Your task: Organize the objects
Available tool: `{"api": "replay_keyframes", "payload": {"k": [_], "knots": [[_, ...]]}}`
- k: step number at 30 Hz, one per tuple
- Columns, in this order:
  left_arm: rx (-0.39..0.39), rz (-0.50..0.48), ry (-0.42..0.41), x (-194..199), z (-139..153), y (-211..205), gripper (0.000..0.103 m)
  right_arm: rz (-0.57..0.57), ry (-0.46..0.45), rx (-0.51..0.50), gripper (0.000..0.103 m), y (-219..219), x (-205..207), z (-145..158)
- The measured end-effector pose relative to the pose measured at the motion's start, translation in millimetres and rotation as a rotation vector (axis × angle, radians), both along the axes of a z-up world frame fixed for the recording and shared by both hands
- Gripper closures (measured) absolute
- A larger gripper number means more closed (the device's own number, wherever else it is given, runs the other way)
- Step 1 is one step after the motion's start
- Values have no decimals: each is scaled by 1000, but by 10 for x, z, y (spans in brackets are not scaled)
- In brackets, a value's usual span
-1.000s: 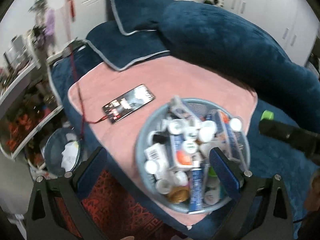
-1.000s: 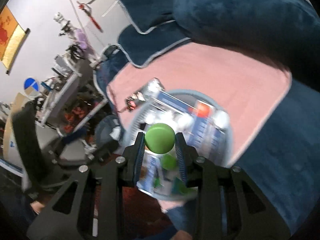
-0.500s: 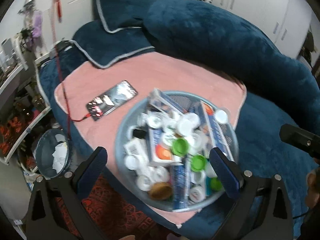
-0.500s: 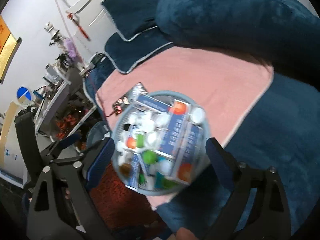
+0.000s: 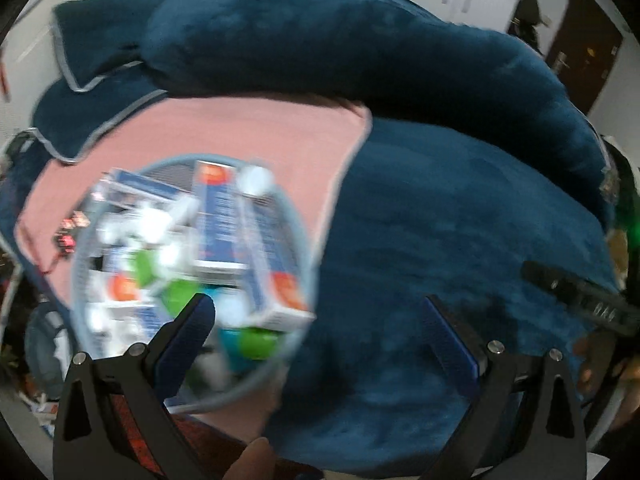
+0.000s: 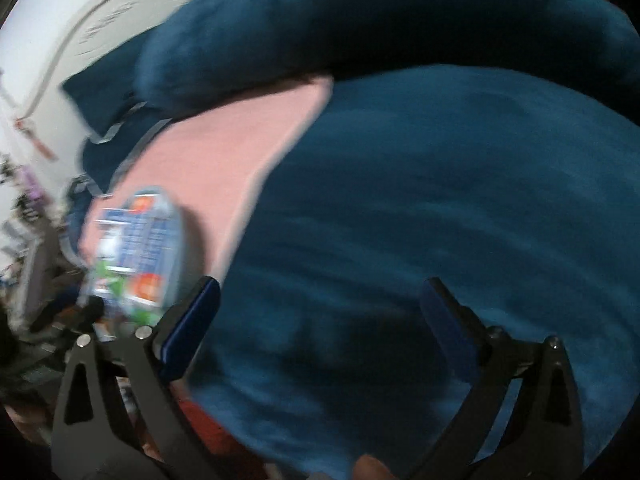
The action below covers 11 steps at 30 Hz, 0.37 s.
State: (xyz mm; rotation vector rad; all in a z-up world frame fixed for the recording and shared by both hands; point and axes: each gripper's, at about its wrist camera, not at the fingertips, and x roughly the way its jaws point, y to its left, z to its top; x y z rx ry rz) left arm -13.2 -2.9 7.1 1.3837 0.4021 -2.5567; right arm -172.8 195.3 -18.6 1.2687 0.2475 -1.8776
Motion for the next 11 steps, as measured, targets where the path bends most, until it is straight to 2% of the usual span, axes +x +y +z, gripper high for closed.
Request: {"api": "replay_keyframes", "payload": {"k": [3, 7, 11], "knots": [[-1, -49, -8, -157, -102, 283, 1, -89, 37, 50, 2, 373, -82, -119], [59, -106, -8, -348, -288, 579, 1, -231, 81, 118, 2, 888, -157, -343], [81, -184, -41, -495, -537, 931, 1, -324, 39, 205, 2, 1254, -216, -647]]}}
